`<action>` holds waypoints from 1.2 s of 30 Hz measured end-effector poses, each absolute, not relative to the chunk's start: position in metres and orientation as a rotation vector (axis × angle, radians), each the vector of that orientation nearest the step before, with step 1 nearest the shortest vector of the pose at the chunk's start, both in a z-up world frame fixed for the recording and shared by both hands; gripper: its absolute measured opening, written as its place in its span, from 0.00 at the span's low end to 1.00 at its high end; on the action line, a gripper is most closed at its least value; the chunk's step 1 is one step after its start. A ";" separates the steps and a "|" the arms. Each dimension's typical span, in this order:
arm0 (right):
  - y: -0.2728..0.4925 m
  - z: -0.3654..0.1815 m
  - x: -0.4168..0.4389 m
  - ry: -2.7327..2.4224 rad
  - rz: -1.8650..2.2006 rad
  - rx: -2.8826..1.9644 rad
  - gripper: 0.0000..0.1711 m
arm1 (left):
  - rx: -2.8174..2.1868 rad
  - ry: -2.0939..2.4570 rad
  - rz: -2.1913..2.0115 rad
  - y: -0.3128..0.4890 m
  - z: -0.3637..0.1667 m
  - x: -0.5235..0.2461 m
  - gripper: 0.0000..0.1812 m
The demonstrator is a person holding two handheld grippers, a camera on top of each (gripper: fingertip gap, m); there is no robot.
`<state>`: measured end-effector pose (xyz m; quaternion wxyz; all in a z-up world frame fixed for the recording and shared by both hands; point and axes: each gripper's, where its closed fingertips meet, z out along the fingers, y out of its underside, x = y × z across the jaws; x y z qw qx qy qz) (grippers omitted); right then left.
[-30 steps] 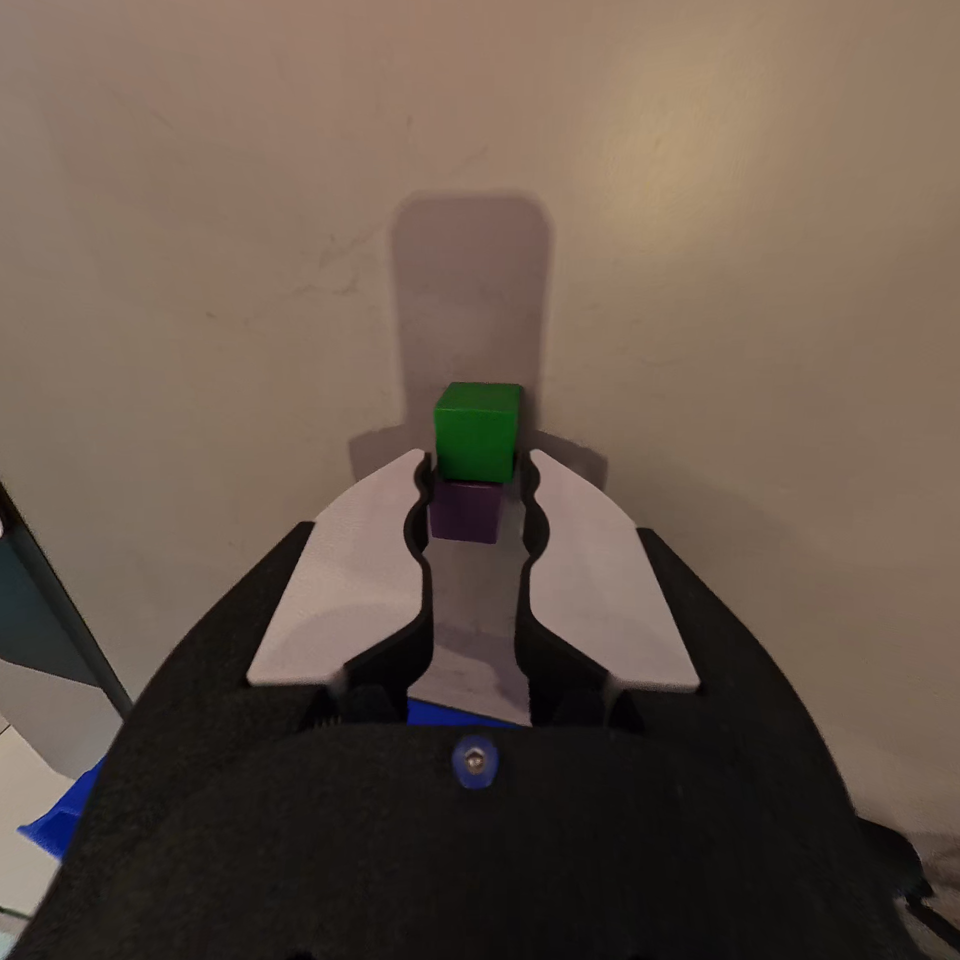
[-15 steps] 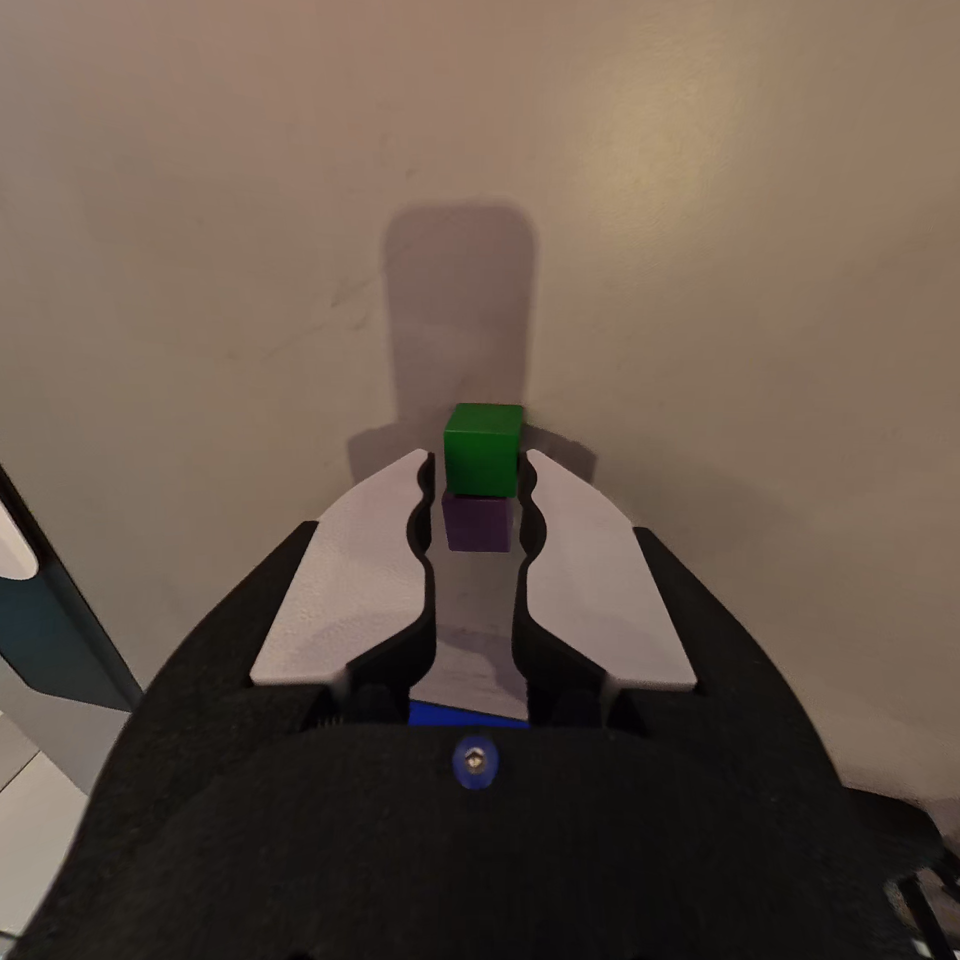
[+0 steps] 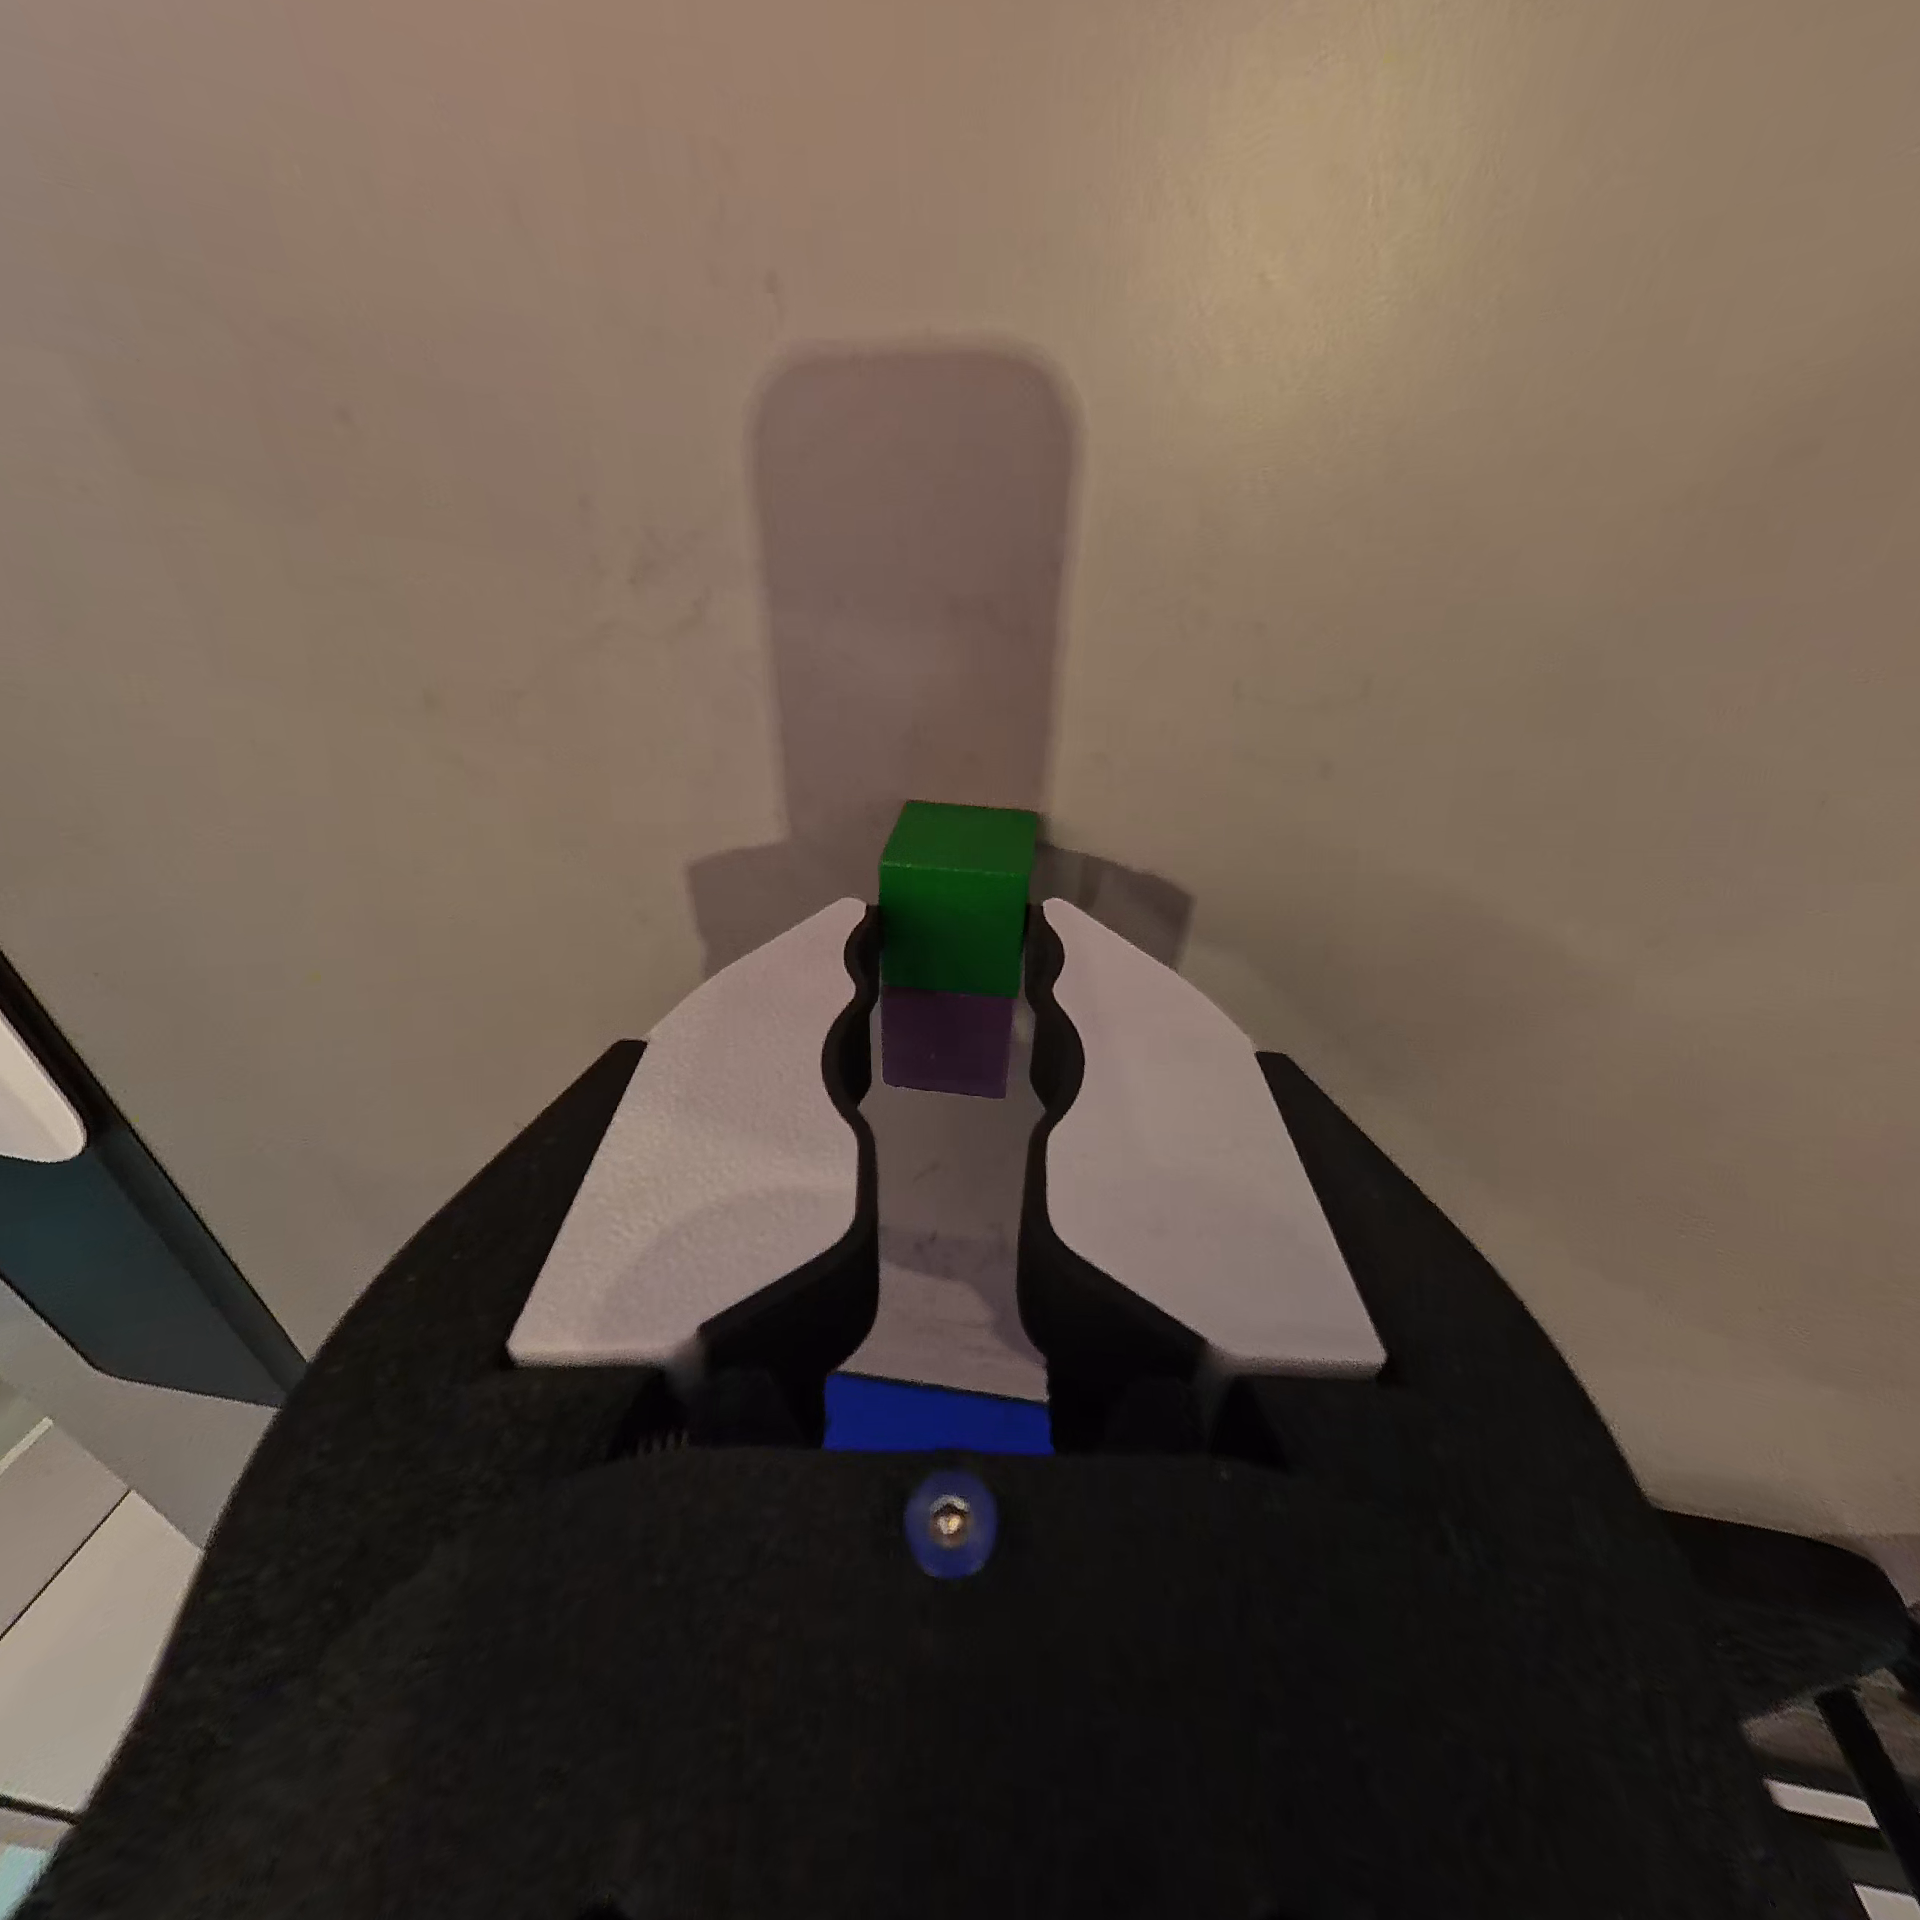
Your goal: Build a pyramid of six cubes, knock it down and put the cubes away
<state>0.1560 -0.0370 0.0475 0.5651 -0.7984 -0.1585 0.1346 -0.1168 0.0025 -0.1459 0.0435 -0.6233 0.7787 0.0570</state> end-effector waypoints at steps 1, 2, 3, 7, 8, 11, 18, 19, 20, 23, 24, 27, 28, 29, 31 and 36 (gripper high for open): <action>-0.037 0.047 0.156 -0.373 0.316 -1.880 0.27 | -1.903 2.382 0.177 0.003 -0.146 -0.118 0.15; -0.037 0.046 0.156 -0.374 0.315 -1.882 0.27 | -1.902 2.382 0.177 0.003 -0.146 -0.118 0.15; -0.037 0.046 0.156 -0.374 0.316 -1.883 0.27 | -1.903 2.379 0.173 0.003 -0.146 -0.119 0.15; -0.036 0.045 0.155 -0.377 0.314 -1.888 0.27 | -1.916 2.374 0.155 0.003 -0.147 -0.120 0.15; -0.036 0.045 0.155 -0.378 0.314 -1.890 0.27 | -1.927 2.374 0.150 0.003 -0.147 -0.121 0.17; -0.035 0.044 0.155 -0.380 0.313 -1.892 0.27 | -1.938 2.358 0.111 0.001 -0.144 -0.120 0.20; -0.034 0.041 0.156 -0.381 0.313 -1.900 0.27 | -1.839 2.099 -0.059 0.018 -0.068 -0.105 0.21; -0.034 0.041 0.156 -0.380 0.312 -1.899 0.27 | -1.810 2.021 -0.084 0.023 -0.049 -0.106 0.21; -0.035 0.042 0.156 -0.378 0.313 -1.896 0.27 | -1.787 1.923 -0.096 0.030 -0.029 -0.110 0.21; -0.035 0.043 0.157 -0.371 0.317 -1.889 0.27 | -1.801 1.601 -0.172 0.049 0.029 -0.144 0.20; -0.035 0.043 0.157 -0.371 0.317 -1.889 0.27 | -1.831 1.497 -0.175 0.057 0.042 -0.164 0.20; -0.036 0.045 0.156 -0.374 0.315 -1.887 0.27 | -1.938 1.383 -0.203 0.068 0.045 -0.233 0.20; -0.036 0.045 0.156 -0.376 0.316 -1.885 0.27 | -1.993 1.378 -0.218 0.068 0.036 -0.255 0.20; -0.036 0.046 0.156 -0.376 0.315 -1.885 0.27 | -2.046 1.375 -0.220 0.069 0.025 -0.276 0.20; -0.037 0.046 0.156 -0.374 0.309 -1.885 0.27 | -2.108 1.424 -0.214 0.067 -0.003 -0.309 0.20; -0.038 0.045 0.158 -0.367 0.298 -1.892 0.27 | -2.179 1.638 -0.059 0.057 -0.077 -0.358 0.22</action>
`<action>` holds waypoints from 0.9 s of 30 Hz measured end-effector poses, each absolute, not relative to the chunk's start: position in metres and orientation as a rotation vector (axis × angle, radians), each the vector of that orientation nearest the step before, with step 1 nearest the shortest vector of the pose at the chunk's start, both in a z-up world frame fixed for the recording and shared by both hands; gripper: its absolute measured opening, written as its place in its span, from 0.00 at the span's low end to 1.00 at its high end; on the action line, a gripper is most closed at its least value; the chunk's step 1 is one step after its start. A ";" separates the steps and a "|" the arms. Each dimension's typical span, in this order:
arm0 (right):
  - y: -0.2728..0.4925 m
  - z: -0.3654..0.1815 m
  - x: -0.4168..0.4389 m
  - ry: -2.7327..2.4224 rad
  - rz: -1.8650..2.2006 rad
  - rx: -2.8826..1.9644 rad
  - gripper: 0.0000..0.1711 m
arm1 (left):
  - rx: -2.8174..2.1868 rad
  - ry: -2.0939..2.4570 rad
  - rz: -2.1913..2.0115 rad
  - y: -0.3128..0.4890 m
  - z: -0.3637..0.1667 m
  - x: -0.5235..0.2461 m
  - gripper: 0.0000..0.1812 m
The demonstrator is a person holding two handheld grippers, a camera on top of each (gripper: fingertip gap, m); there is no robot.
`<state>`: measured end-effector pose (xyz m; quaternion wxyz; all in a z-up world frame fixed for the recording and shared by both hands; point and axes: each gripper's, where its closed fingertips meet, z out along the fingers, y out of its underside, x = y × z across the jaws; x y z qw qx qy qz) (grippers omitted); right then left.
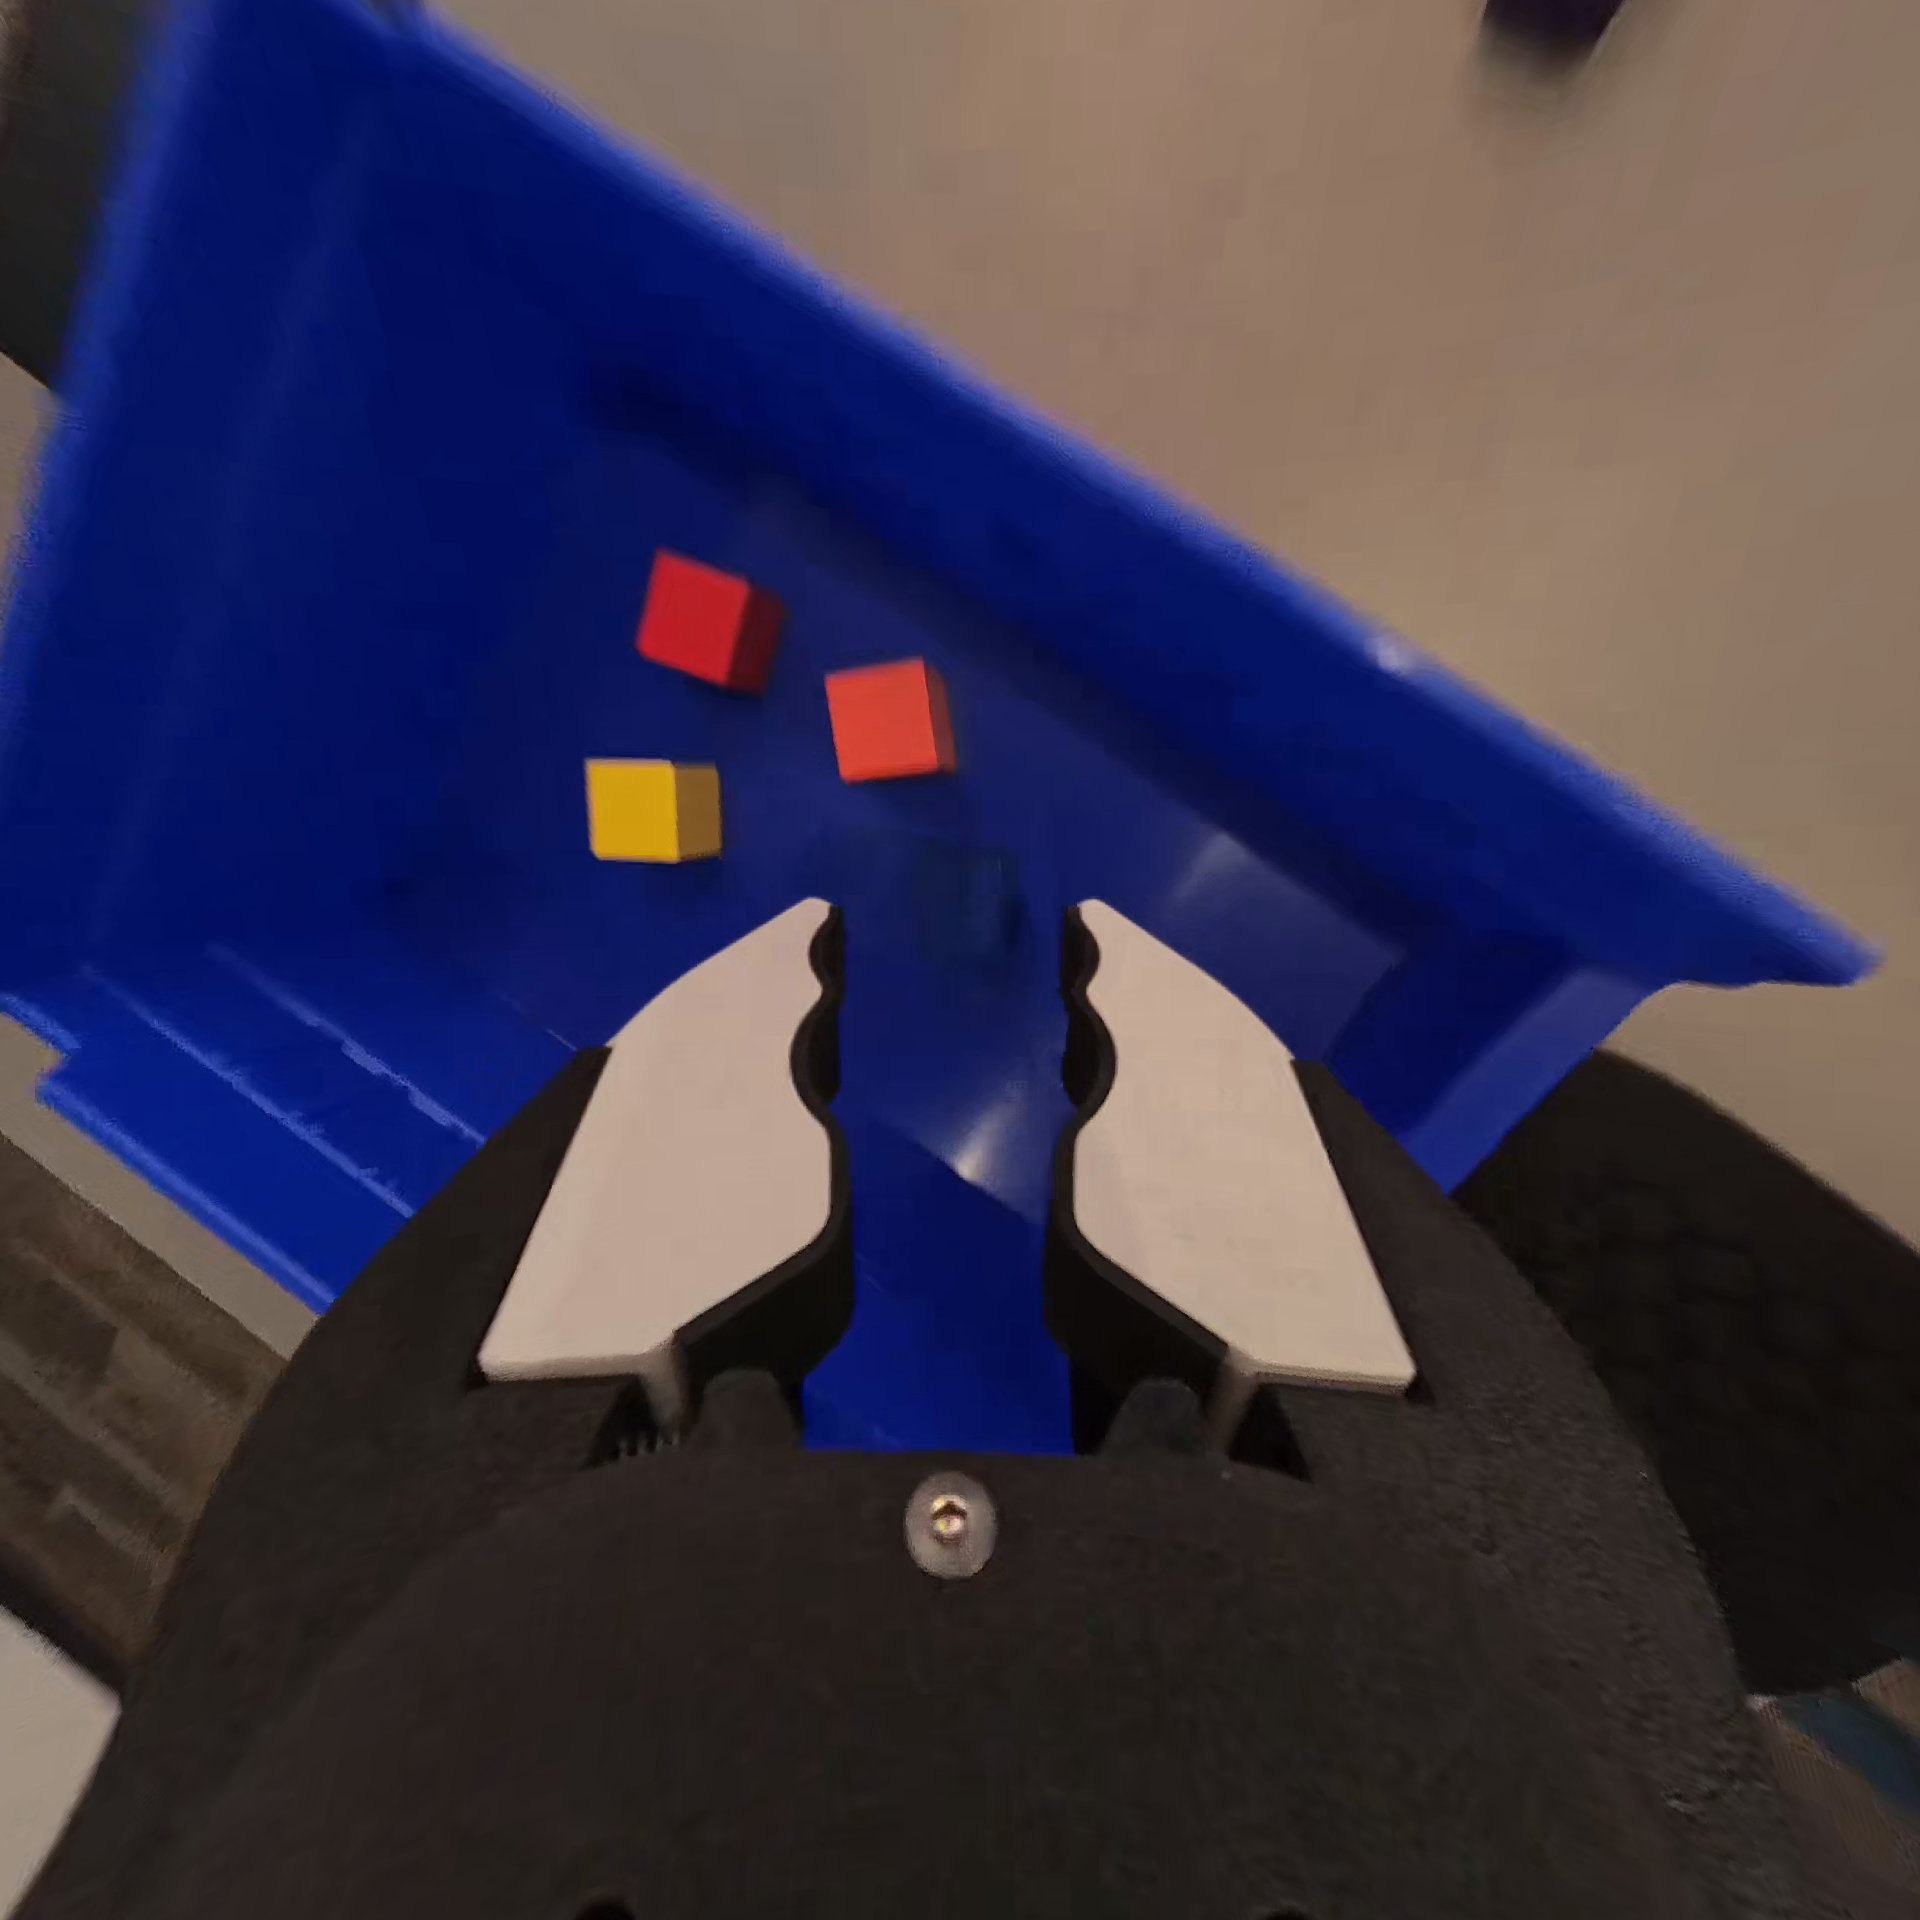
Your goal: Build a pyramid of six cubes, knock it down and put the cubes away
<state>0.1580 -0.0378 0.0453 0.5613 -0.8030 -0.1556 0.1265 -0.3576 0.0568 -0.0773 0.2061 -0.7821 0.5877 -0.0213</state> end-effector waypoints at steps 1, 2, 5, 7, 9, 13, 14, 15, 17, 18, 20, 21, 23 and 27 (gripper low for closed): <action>-0.038 0.045 0.159 -0.363 0.297 -1.894 0.27 | -2.211 1.656 -0.025 0.057 -0.089 -0.363 0.23; -0.038 0.044 0.160 -0.359 0.295 -1.896 0.27 | -2.230 1.660 0.001 0.059 -0.099 -0.366 0.23; -0.040 0.042 0.164 -0.346 0.296 -1.901 0.27 | -2.280 1.656 0.017 0.063 -0.118 -0.371 0.23; -0.040 0.042 0.166 -0.341 0.293 -1.902 0.27 | -2.306 1.654 0.013 0.065 -0.126 -0.372 0.23; -0.040 0.041 0.167 -0.333 0.300 -1.901 0.27 | -2.306 1.664 0.026 0.067 -0.131 -0.373 0.23; -0.038 0.037 0.167 -0.338 0.297 -1.919 0.27 | -2.309 1.676 0.025 0.068 -0.138 -0.368 0.18; -0.038 0.035 0.167 -0.341 0.295 -1.925 0.27 | -2.317 1.686 0.038 0.068 -0.140 -0.369 0.15; -0.037 0.034 0.167 -0.346 0.293 -1.930 0.27 | -2.326 1.688 0.047 0.069 -0.141 -0.370 0.15; -0.037 0.034 0.166 -0.351 0.290 -1.932 0.27 | -2.345 1.683 0.044 0.068 -0.141 -0.370 0.15; -0.037 0.034 0.165 -0.353 0.293 -1.931 0.27 | -2.346 1.683 0.049 0.068 -0.140 -0.371 0.15; -0.037 0.034 0.164 -0.356 0.295 -1.930 0.27 | -2.335 1.684 0.073 0.070 -0.139 -0.373 0.15; -0.037 0.034 0.164 -0.357 0.295 -1.932 0.27 | -2.329 1.679 0.091 0.072 -0.136 -0.375 0.15; -0.037 0.032 0.165 -0.355 0.298 -1.934 0.27 | -2.308 1.656 0.123 0.076 -0.126 -0.378 0.15; -0.036 0.031 0.165 -0.346 0.301 -1.939 0.27 | -2.167 1.537 0.080 0.084 -0.059 -0.362 0.15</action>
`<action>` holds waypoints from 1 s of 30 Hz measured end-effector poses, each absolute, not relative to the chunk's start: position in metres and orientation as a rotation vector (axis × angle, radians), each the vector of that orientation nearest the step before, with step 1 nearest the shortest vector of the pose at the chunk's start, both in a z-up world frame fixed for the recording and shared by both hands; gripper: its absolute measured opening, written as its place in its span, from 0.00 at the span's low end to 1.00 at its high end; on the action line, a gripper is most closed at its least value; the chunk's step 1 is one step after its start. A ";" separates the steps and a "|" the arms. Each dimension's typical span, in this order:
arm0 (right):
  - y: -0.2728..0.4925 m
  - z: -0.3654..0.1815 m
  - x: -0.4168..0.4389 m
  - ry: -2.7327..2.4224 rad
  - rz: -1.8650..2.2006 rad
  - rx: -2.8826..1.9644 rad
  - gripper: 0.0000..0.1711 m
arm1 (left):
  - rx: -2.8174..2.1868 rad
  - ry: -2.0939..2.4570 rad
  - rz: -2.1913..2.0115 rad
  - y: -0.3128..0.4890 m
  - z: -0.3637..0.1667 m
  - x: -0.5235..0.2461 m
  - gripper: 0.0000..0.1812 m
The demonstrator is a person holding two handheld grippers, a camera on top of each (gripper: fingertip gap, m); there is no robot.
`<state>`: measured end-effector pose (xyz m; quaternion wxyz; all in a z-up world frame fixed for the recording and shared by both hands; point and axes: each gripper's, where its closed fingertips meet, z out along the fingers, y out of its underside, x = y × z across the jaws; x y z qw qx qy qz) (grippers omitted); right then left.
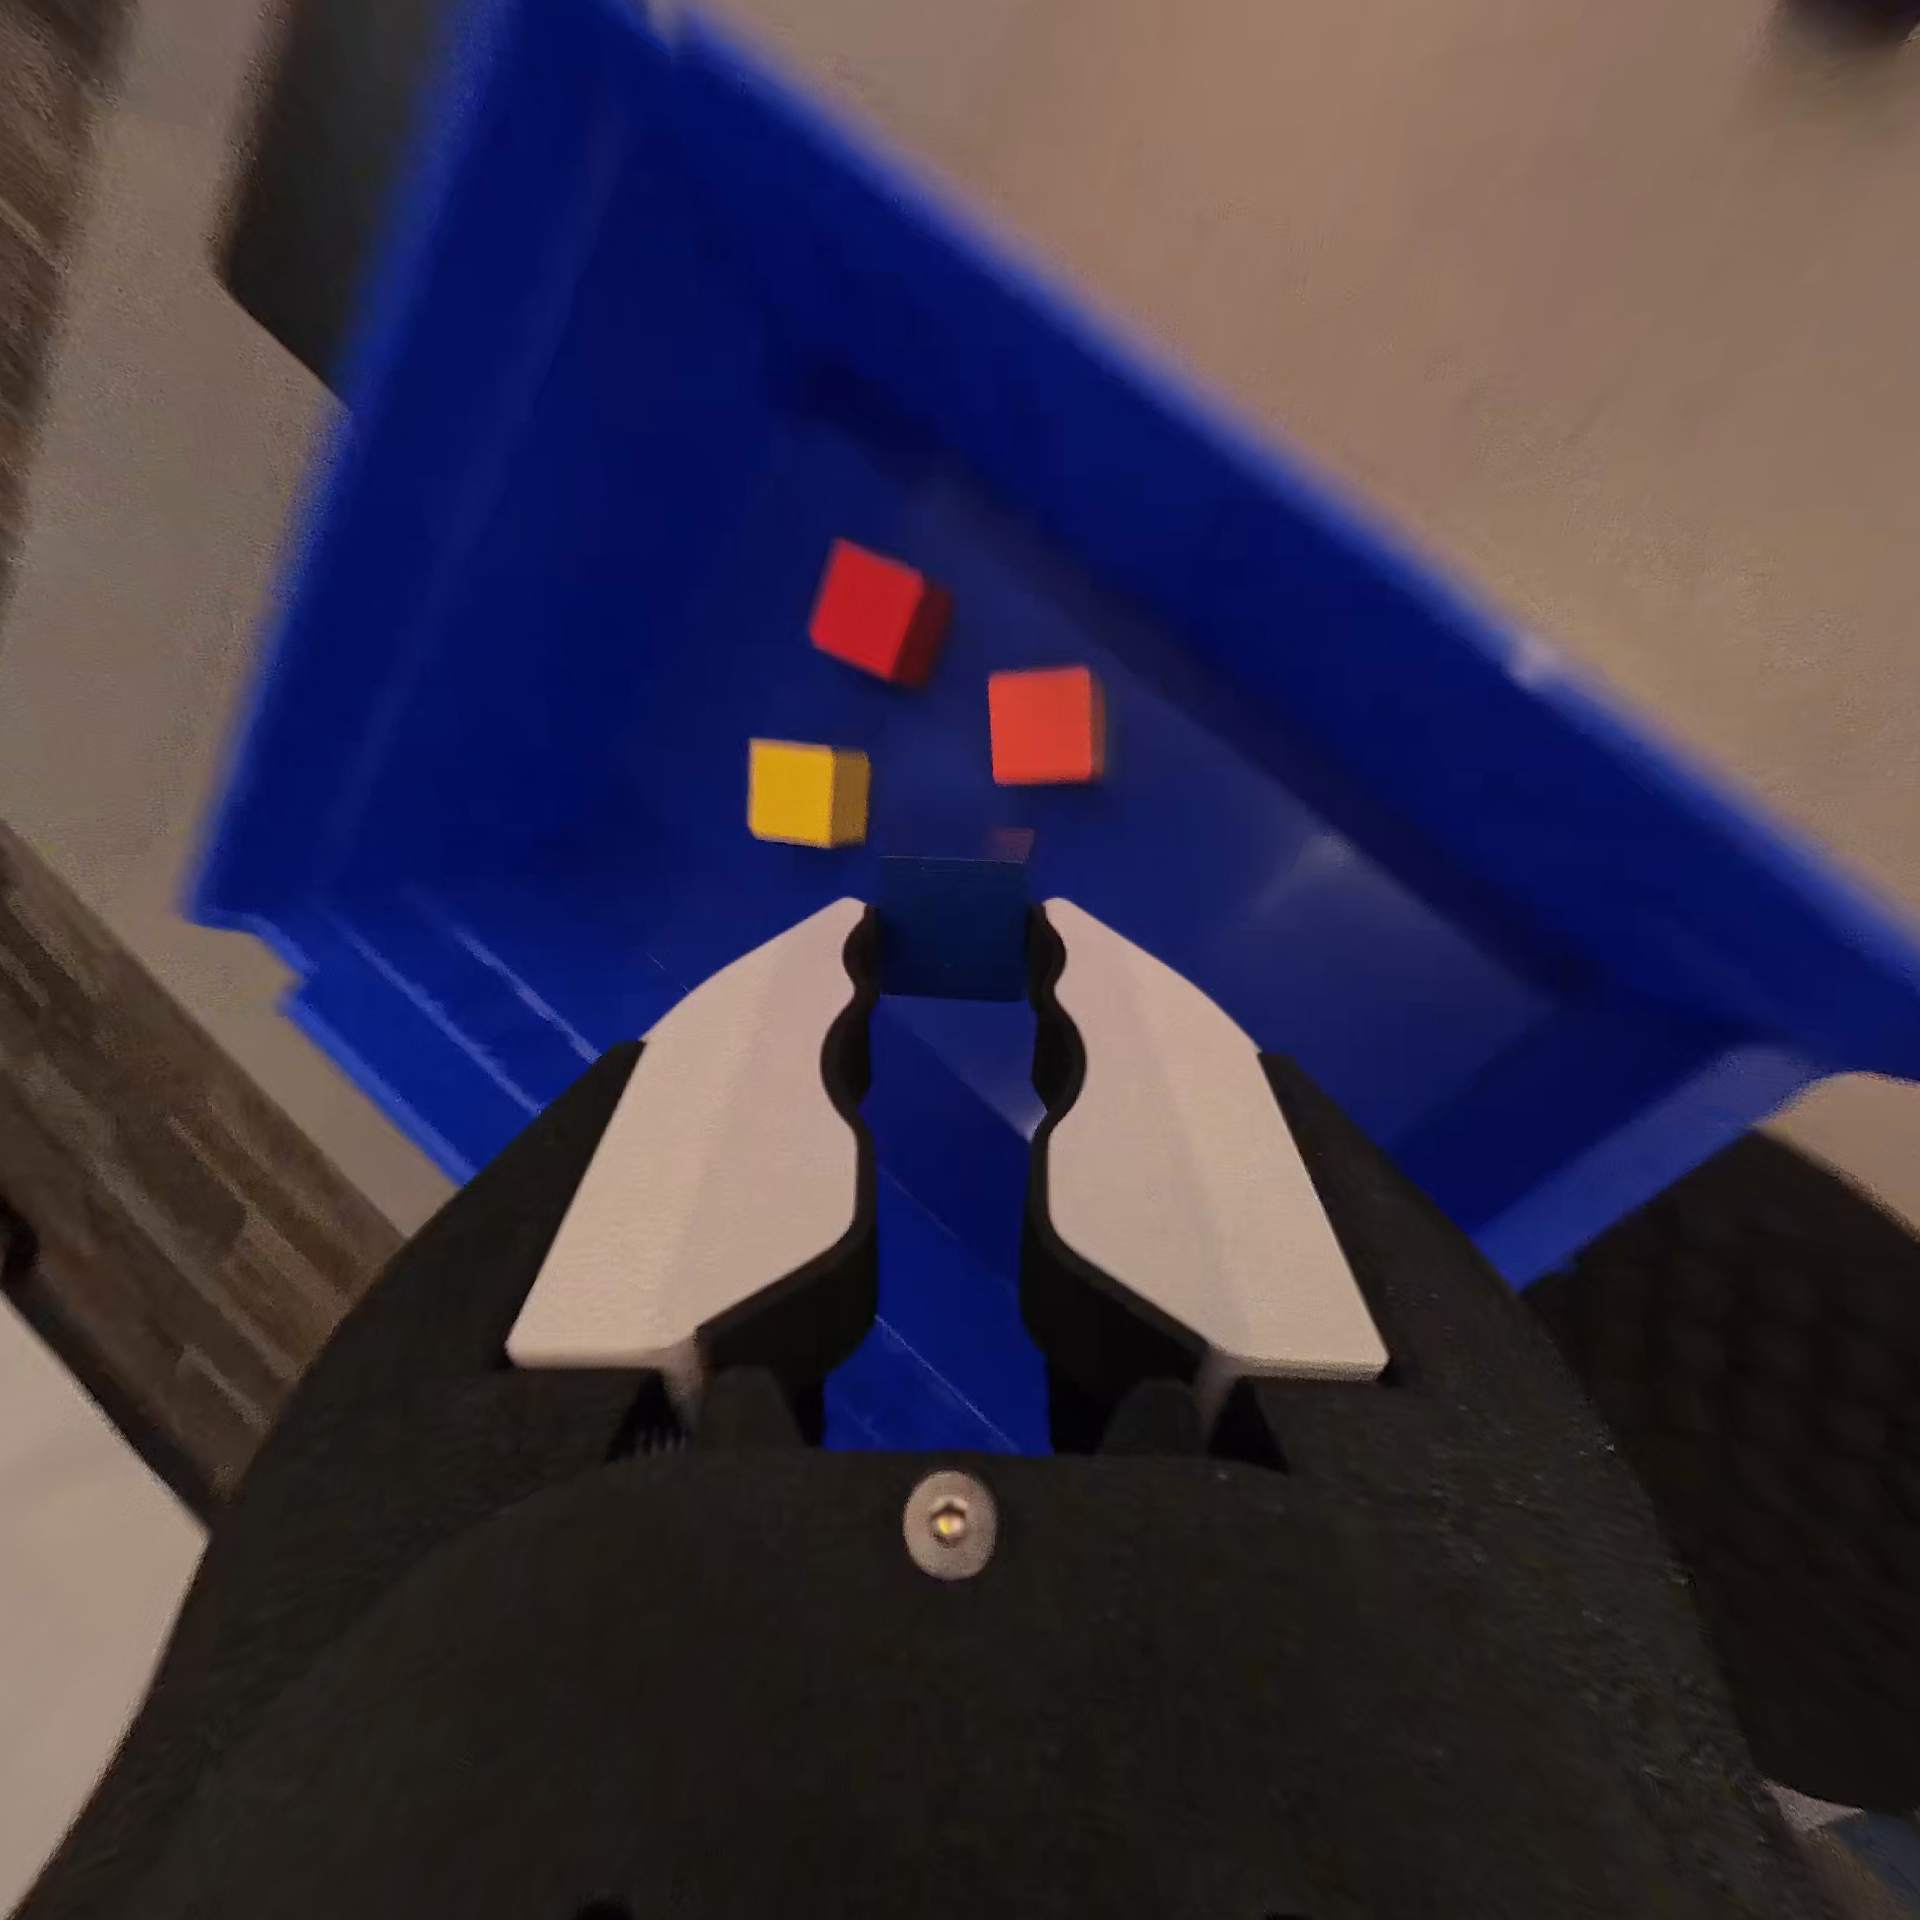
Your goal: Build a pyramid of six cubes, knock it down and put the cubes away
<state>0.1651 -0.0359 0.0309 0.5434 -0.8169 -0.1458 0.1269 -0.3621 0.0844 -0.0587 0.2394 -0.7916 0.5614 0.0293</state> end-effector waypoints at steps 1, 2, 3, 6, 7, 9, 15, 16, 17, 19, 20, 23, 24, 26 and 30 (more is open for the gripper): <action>-0.035 0.031 0.165 -0.350 0.294 -1.942 0.27 | -2.113 1.521 0.021 0.080 -0.035 -0.347 0.15; -0.034 0.031 0.165 -0.356 0.284 -1.943 0.27 | -2.051 1.528 -0.050 0.072 -0.013 -0.328 0.15; -0.033 0.032 0.164 -0.360 0.277 -1.943 0.27 | -1.975 1.553 -0.111 0.062 0.006 -0.306 0.15; -0.030 0.028 0.159 -0.370 0.285 -1.954 0.27 | -1.758 1.693 -0.202 0.032 0.033 -0.235 0.15; -0.029 0.025 0.157 -0.376 0.286 -1.964 0.27 | -1.713 1.745 -0.233 0.021 0.031 -0.211 0.15; -0.029 0.022 0.152 -0.392 0.285 -1.976 0.27 | -1.668 1.841 -0.294 0.004 0.013 -0.168 0.15; -0.037 0.051 0.134 -0.448 0.243 -1.862 0.27 | -1.736 2.108 -0.246 -0.010 -0.071 -0.101 0.15; -0.038 0.056 0.133 -0.443 0.239 -1.843 0.27 | -1.742 2.129 -0.237 -0.010 -0.078 -0.094 0.15; -0.039 0.060 0.133 -0.435 0.234 -1.829 0.27 | -1.753 2.143 -0.223 -0.008 -0.085 -0.089 0.15; -0.038 0.065 0.134 -0.416 0.218 -1.814 0.27 | -1.786 2.198 -0.222 -0.008 -0.098 -0.086 0.15; -0.039 0.066 0.134 -0.418 0.211 -1.813 0.27 | -1.798 2.214 -0.216 -0.006 -0.104 -0.085 0.15; -0.039 0.067 0.135 -0.427 0.196 -1.816 0.27 | -1.822 2.251 -0.218 -0.005 -0.118 -0.087 0.15; -0.039 0.067 0.136 -0.426 0.198 -1.814 0.27 | -1.831 2.249 -0.211 -0.003 -0.121 -0.086 0.15; -0.039 0.069 0.137 -0.425 0.205 -1.806 0.27 | -1.836 2.262 -0.213 -0.002 -0.126 -0.086 0.15; -0.037 0.067 0.140 -0.425 0.206 -1.815 0.27 | -1.848 2.282 -0.173 0.001 -0.134 -0.091 0.15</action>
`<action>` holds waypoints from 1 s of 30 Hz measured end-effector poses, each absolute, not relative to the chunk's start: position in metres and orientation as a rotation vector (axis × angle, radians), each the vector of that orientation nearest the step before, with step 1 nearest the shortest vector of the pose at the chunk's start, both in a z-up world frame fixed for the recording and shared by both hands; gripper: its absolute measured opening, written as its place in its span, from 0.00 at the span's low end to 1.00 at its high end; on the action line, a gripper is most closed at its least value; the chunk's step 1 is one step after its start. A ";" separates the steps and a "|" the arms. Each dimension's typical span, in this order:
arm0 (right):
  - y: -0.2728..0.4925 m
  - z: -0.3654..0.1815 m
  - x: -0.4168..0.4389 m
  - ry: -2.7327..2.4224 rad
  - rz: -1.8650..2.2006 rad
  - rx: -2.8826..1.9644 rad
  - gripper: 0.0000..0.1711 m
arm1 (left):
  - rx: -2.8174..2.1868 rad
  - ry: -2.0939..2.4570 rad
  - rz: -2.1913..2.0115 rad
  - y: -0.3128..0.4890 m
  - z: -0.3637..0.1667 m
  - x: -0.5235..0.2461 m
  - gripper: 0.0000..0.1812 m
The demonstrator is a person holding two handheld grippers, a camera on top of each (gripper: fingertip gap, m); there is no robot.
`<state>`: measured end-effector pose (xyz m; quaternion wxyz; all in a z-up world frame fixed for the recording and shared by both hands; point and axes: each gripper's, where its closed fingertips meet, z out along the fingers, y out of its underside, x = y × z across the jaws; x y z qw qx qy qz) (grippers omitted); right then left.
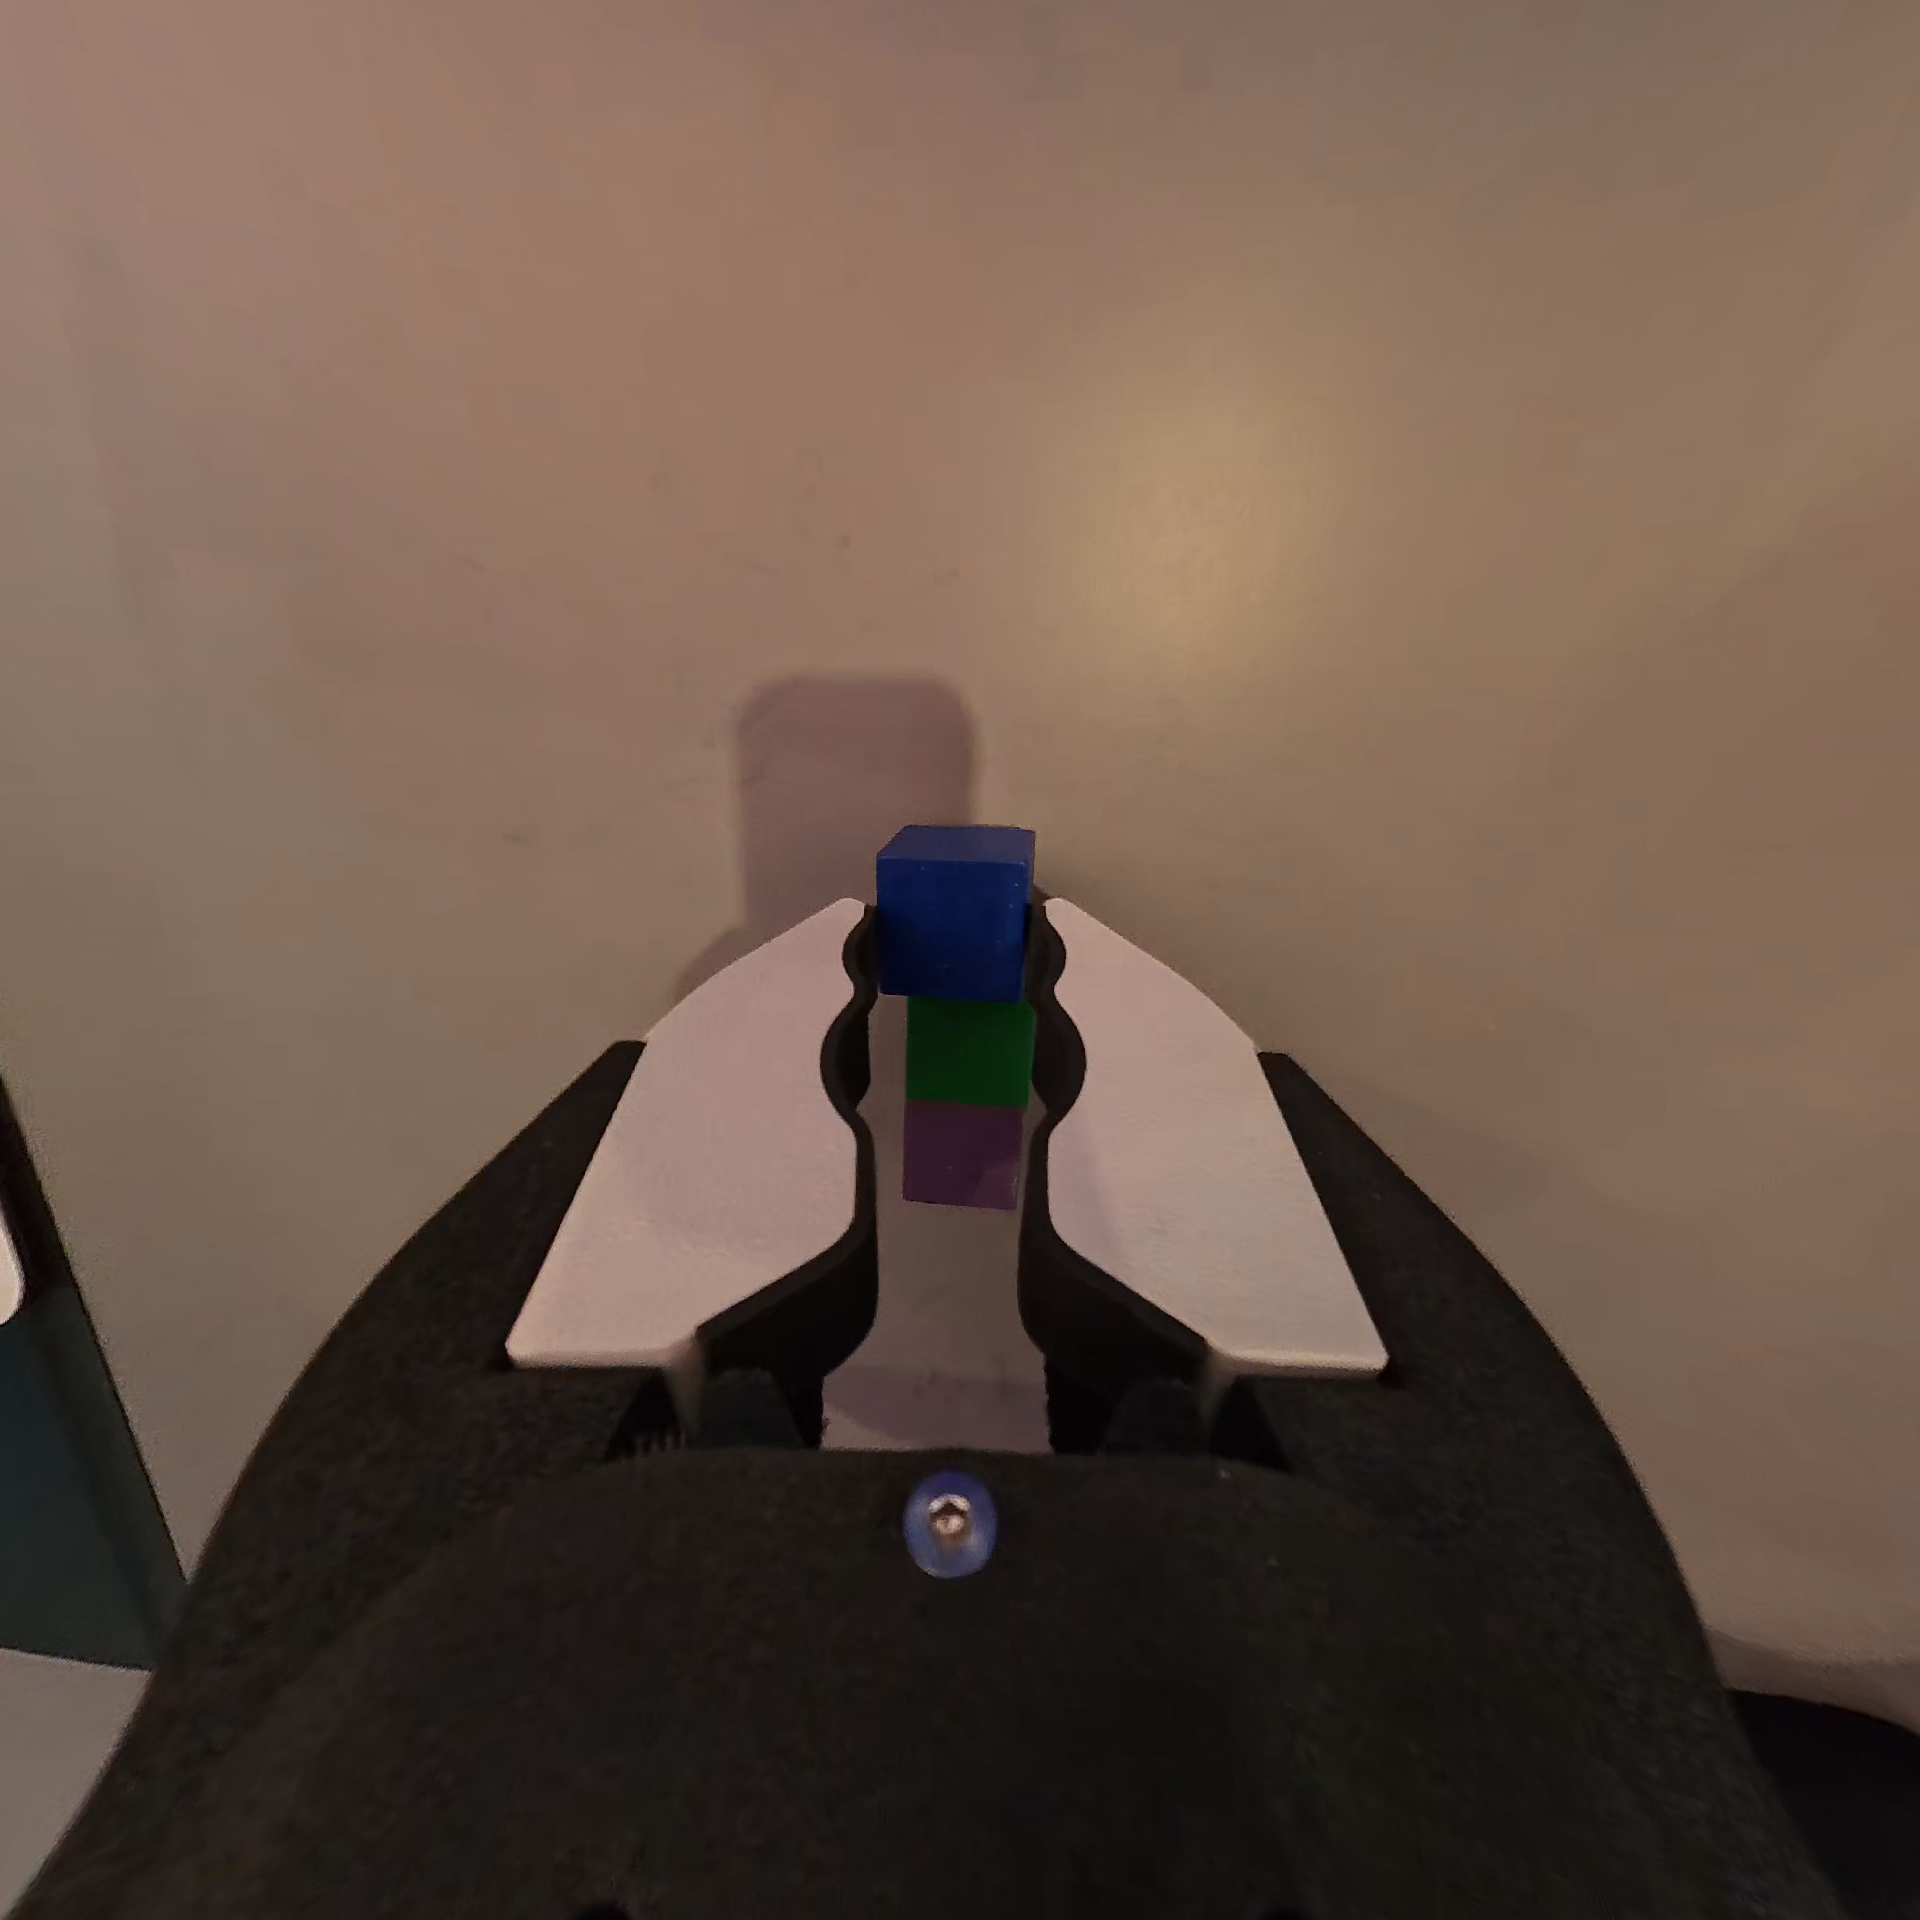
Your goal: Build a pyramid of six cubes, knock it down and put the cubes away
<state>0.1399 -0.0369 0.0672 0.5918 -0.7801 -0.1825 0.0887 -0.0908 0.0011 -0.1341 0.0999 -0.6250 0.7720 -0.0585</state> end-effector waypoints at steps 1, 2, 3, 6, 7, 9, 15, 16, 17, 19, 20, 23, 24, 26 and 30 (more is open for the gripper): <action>-0.037 0.066 0.141 -0.424 0.206 -1.818 0.27 | -1.845 2.287 -0.165 0.001 -0.135 -0.092 0.15; -0.036 0.066 0.142 -0.420 0.208 -1.818 0.27 | -1.843 2.291 -0.160 0.001 -0.137 -0.093 0.15; -0.036 0.066 0.142 -0.416 0.214 -1.817 0.27 | -1.842 2.291 -0.156 0.001 -0.138 -0.093 0.15; -0.036 0.064 0.143 -0.412 0.219 -1.821 0.27 | -1.845 2.300 -0.146 0.001 -0.141 -0.094 0.15; -0.036 0.063 0.143 -0.412 0.216 -1.824 0.27 | -1.841 2.303 -0.141 0.001 -0.142 -0.094 0.15; -0.036 0.062 0.144 -0.412 0.215 -1.828 0.27 | -1.848 2.309 -0.144 0.000 -0.142 -0.095 0.15; -0.036 0.062 0.146 -0.407 0.218 -1.828 0.27 | -1.848 2.313 -0.131 0.000 -0.146 -0.095 0.15; -0.036 0.062 0.146 -0.407 0.219 -1.829 0.27 | -1.847 2.317 -0.131 -0.001 -0.147 -0.095 0.15; -0.036 0.062 0.147 -0.406 0.220 -1.830 0.27 | -1.845 2.320 -0.130 -0.001 -0.147 -0.096 0.15; -0.037 0.062 0.147 -0.405 0.227 -1.830 0.27 | -1.848 2.326 -0.122 -0.001 -0.147 -0.097 0.15; -0.037 0.061 0.147 -0.405 0.231 -1.833 0.27 | -1.856 2.333 -0.119 -0.002 -0.148 -0.098 0.18; -0.037 0.060 0.146 -0.410 0.232 -1.839 0.27 | -1.849 2.318 -0.124 -0.002 -0.144 -0.098 0.29; -0.037 0.059 0.146 -0.411 0.232 -1.838 0.27 | -1.843 2.284 -0.156 -0.001 -0.137 -0.095 0.29; -0.037 0.059 0.146 -0.412 0.235 -1.838 0.27 | -1.829 2.186 -0.231 0.002 -0.117 -0.090 0.27; -0.037 0.060 0.146 -0.413 0.235 -1.835 0.27 | -1.711 1.935 -0.261 0.018 -0.050 -0.104 0.24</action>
